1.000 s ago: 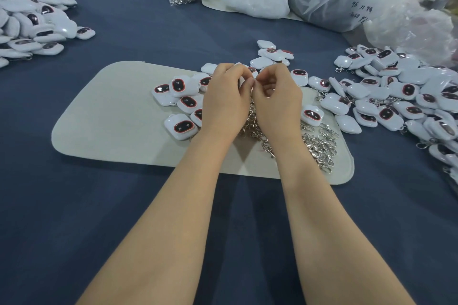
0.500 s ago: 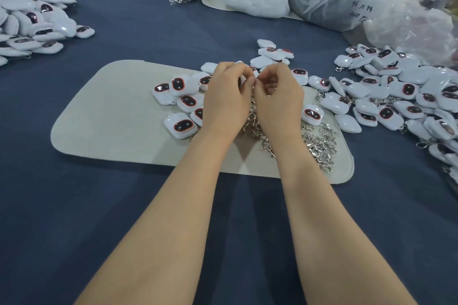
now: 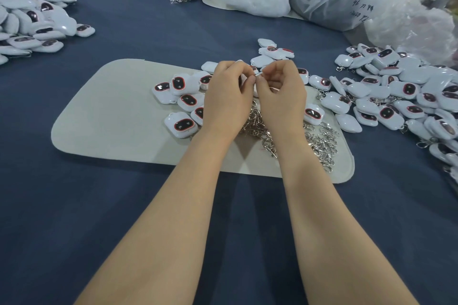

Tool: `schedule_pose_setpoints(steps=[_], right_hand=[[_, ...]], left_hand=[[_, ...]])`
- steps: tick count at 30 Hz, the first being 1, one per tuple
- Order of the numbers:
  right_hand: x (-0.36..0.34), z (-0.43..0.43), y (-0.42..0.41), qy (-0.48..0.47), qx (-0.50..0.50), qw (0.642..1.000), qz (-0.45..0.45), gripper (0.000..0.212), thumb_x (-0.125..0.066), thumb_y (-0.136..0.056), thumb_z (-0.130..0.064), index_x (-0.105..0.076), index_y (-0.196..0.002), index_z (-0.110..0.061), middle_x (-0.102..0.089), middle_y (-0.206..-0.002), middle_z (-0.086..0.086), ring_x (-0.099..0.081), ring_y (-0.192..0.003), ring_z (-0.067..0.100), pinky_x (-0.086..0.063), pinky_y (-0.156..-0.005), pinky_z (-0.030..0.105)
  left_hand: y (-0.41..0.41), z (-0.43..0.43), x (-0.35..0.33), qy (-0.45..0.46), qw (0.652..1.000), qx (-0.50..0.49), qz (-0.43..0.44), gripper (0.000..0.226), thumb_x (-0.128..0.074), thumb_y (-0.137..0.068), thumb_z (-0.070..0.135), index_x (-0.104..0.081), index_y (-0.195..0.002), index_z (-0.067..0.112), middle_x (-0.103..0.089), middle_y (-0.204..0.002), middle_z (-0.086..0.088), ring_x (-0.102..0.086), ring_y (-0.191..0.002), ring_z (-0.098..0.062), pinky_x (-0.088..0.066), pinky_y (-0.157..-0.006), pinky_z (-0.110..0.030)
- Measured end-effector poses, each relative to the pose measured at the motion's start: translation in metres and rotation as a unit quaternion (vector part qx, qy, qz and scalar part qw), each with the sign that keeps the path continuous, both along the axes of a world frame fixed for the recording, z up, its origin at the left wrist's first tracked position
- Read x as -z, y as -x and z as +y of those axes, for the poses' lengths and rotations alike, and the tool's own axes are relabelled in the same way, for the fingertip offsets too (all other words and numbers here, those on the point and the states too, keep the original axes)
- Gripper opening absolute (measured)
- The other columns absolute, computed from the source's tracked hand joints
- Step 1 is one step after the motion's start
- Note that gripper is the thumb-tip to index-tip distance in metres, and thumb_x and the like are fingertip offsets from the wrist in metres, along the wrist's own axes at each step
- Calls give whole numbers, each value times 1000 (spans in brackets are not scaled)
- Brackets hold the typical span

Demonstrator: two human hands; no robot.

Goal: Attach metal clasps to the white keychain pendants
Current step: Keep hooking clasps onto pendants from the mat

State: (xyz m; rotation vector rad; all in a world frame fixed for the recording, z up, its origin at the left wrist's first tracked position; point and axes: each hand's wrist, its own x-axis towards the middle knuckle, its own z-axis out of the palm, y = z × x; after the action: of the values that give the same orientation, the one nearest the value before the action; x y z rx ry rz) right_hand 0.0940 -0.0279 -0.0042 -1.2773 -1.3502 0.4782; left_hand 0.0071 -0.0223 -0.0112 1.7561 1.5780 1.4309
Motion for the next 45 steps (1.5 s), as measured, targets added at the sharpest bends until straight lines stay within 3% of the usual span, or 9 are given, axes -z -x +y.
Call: schedule_pose_setpoints(steps=[5, 10, 13, 20, 24, 29, 33, 37, 45], right_hand=[[0, -2, 2, 0, 6, 999, -32, 15, -57, -84, -2, -53, -84, -15, -57, -78, -9, -55, -73, 8, -45, -67, 10], [1, -1, 1, 1, 23, 998, -51, 15, -55, -84, 0, -54, -84, -15, -58, -80, -4, -52, -72, 10, -44, -69, 16], [1, 0, 1, 1, 24, 998, -63, 14, -54, -85, 1, -59, -86, -11, -61, -83, -1, -53, -73, 11, -44, -71, 15], [2, -1, 2, -12, 23, 998, -64, 12, -54, -86, 2, -60, -92, -6, -60, -84, -2, -55, -76, 13, -46, -73, 17], [1, -1, 2, -22, 22, 998, -57, 14, -53, -84, 3, -57, -89, -10, -59, -84, -2, -53, -75, 12, -45, -72, 17], [0, -2, 4, -28, 16, 999, -44, 21, -52, -84, 4, -50, -88, -16, -58, -86, -3, -52, -74, 8, -42, -71, 10], [1, -2, 3, -4, 15, 999, -46, 16, -56, -85, -2, -50, -87, -16, -57, -83, -5, -53, -74, 9, -42, -69, 10], [2, -1, 4, 16, 16, 999, -34, 13, -58, -84, -3, -54, -85, -15, -53, -74, -15, -50, -64, -2, -42, -67, 8], [4, -1, 5, 18, 16, 998, -53, 11, -56, -84, -2, -58, -87, -12, -58, -81, -4, -50, -68, 6, -42, -68, 13]], left_hand=[[0, -1, -1, -1, 1000, -7, -6, 9, -55, -91, 13, -64, -92, 12, -57, -104, -2, -41, -75, -5, -32, -68, -17], [0, -1, -1, 0, 1000, 0, -2, 9, -56, -92, 17, -65, -92, 14, -54, -101, 2, -44, -73, 6, -29, -64, -9], [-1, 0, 0, -3, 1000, 8, 4, 11, -56, -93, 18, -66, -94, 13, -52, -99, 4, -40, -73, -2, -30, -65, -12], [1, 1, 0, 2, 1000, 2, 11, 9, -55, -92, 17, -63, -89, 14, -54, -96, 2, -42, -76, 17, -29, -62, -2], [0, 1, 0, 9, 1000, -2, 9, 8, -56, -91, 16, -63, -88, 14, -52, -93, 2, -45, -72, 11, -30, -63, -15], [0, 0, -2, 18, 1000, -1, 0, 10, -56, -90, 13, -65, -91, 12, -55, -92, 1, -46, -69, -4, -33, -66, -18], [0, -2, -4, 32, 999, 0, -36, 13, -54, -91, 11, -66, -89, 8, -66, -94, -6, -55, -87, -16, -42, -76, -25], [1, -2, -3, 38, 999, -9, -38, 13, -54, -92, 11, -66, -88, 9, -66, -94, -5, -57, -90, -17, -42, -77, -24], [1, -1, -1, 33, 999, -18, -18, 13, -52, -92, 10, -65, -88, 11, -63, -97, -5, -53, -85, -15, -42, -75, -26]])
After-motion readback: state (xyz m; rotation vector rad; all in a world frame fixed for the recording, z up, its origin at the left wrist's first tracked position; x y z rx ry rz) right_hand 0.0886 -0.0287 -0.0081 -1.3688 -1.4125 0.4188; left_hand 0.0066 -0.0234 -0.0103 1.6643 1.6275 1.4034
